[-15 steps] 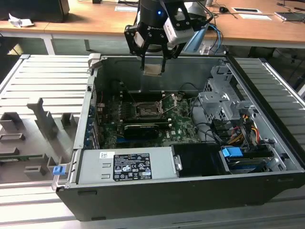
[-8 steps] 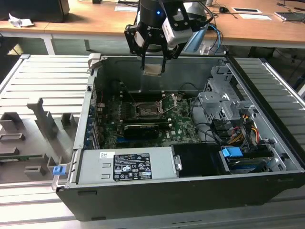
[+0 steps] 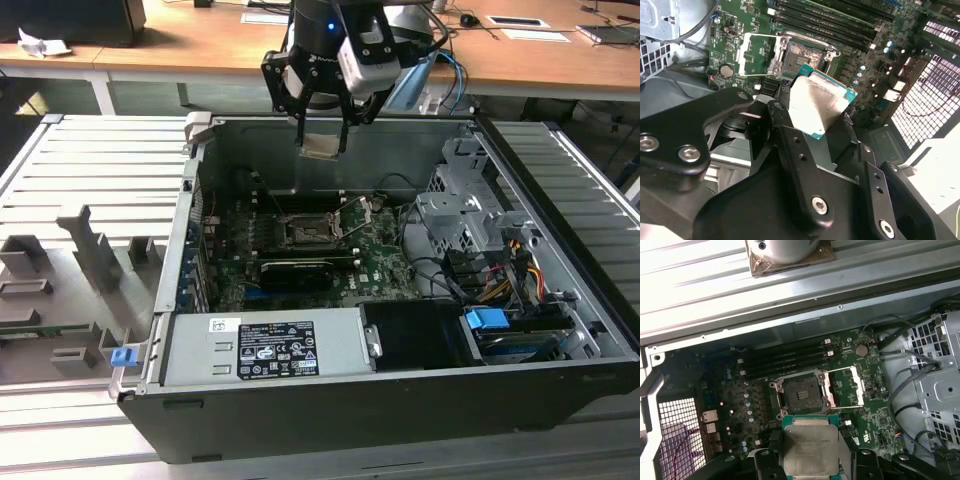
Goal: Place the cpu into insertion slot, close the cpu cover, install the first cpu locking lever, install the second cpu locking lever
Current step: 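Place the cpu into insertion slot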
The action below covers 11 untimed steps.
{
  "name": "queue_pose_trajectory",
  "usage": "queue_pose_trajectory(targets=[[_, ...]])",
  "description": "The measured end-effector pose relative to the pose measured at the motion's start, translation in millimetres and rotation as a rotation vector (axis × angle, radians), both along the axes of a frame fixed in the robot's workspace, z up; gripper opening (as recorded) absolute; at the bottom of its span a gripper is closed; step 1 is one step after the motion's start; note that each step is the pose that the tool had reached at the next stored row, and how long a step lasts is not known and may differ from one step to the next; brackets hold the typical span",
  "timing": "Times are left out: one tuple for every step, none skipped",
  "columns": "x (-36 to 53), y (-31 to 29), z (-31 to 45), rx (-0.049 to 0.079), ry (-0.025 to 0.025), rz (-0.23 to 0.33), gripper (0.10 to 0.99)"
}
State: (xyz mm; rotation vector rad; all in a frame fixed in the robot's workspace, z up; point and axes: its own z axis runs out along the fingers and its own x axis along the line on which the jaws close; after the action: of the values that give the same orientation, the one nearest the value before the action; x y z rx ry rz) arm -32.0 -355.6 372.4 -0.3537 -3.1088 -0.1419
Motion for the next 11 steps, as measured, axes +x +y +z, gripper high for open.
queue_pose_trajectory(targets=[[0.0,0.0,0.0,0.0,0.0,-0.006,0.533],[0.0,0.0,0.0,0.0,0.0,-0.014,0.533],[0.0,0.0,0.0,0.0,0.0,-0.027,0.533],[0.0,0.0,0.0,0.0,0.0,-0.036,0.533],[0.0,0.0,0.0,0.0,0.0,-0.041,0.533],[0.0,0.0,0.0,0.0,0.0,-0.046,0.533],[0.0,0.0,0.0,0.0,0.0,-0.052,0.533],[0.0,0.0,0.0,0.0,0.0,-0.06,0.533],[0.0,0.0,0.0,0.0,0.0,-0.066,0.533],[0.0,0.0,0.0,0.0,0.0,-0.069,0.533],[0.0,0.0,0.0,0.0,0.0,-0.074,0.533]])
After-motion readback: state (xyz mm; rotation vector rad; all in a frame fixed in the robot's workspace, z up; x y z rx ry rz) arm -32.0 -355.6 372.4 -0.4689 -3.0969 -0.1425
